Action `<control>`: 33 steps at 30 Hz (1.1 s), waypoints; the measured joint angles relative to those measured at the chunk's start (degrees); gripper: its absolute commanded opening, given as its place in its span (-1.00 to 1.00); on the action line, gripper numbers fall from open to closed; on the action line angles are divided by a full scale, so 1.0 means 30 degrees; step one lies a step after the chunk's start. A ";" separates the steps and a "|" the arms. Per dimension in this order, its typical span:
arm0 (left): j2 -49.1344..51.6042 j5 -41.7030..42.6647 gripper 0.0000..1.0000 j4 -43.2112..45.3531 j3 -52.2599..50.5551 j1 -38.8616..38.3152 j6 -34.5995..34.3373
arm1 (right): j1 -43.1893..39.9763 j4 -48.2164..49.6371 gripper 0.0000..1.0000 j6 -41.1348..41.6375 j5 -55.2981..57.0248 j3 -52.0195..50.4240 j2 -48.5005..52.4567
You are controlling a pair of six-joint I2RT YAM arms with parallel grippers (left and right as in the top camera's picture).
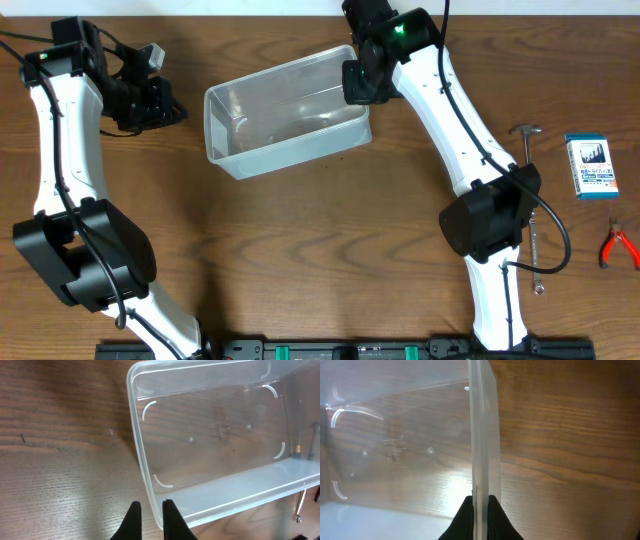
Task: Pack container
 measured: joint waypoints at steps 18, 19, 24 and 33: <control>0.0000 0.0000 -0.88 -0.0095 0.0000 0.0000 -0.0007 | 0.0000 -0.2528 -0.97 0.0146 0.0350 0.0044 0.0000; 0.0000 0.0000 -0.88 -0.0095 0.0000 0.0000 -0.0007 | 0.0000 -0.2608 -0.98 0.0160 0.0357 0.0044 0.0000; 0.0000 0.0000 -0.88 -0.0095 0.0000 0.0000 -0.0007 | 0.0000 -0.3344 -0.98 0.0415 0.0495 0.0073 0.0000; 0.0000 0.0000 -0.88 -0.0087 0.0000 0.0000 0.0000 | 0.0000 -0.4124 -0.99 0.0831 0.1158 0.0073 -0.0036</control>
